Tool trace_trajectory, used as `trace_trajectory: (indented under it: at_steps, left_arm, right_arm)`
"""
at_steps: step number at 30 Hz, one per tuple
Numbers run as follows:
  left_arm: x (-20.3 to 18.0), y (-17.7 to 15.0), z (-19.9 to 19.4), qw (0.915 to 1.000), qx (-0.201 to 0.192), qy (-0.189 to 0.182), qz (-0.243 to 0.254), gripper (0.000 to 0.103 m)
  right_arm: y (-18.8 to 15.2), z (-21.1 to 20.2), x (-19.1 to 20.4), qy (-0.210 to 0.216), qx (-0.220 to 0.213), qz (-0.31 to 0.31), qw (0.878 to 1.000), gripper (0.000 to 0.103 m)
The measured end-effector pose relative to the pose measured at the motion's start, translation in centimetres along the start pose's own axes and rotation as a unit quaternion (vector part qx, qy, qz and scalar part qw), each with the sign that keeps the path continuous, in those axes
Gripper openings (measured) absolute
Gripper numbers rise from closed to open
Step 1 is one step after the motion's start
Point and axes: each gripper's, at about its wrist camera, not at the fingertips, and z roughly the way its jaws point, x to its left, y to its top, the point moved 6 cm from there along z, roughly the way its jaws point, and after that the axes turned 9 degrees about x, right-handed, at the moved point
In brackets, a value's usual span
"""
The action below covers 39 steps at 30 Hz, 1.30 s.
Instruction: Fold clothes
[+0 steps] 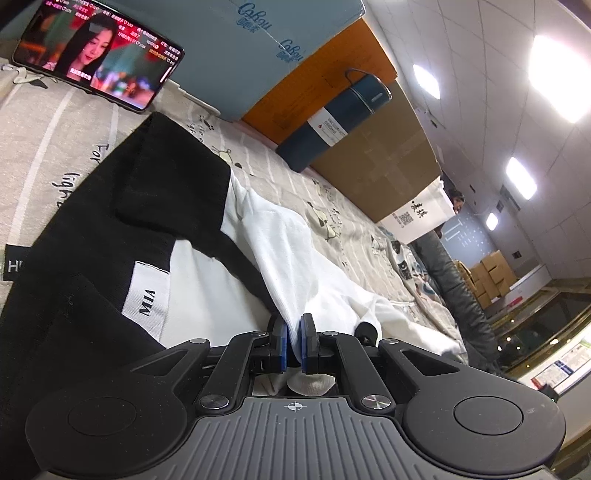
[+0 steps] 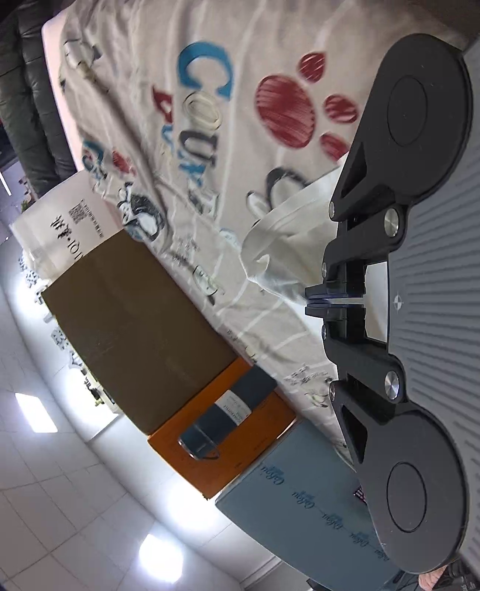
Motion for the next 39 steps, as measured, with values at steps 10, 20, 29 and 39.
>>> trace_trajectory:
  at_steps: [10, 20, 29, 39]
  left_arm:
    - [0.1, 2.9, -2.3, 0.9982, -0.058, 0.01, -0.011, 0.051]
    - [-0.2, 6.9, 2.7, 0.9983, -0.027, 0.048, 0.018, 0.009]
    - [0.3, 8.9, 3.5, 0.9886, -0.069, 0.124, 0.05, 0.007]
    - [-1.3, 7.8, 0.3, 0.9773, -0.069, 0.169, 0.107, 0.058]
  right_arm:
    - [3.5, 0.4, -2.2, 0.015, 0.016, 0.018, 1.0, 0.062]
    - [5.0, 4.8, -1.8, -0.02, 0.08, -0.05, 0.995, 0.005]
    - [6.9, 6.3, -3.6, -0.052, 0.055, -0.06, 0.995, 0.003]
    - [6.7, 3.9, -3.4, -0.111, 0.018, -0.156, 0.981, 0.041]
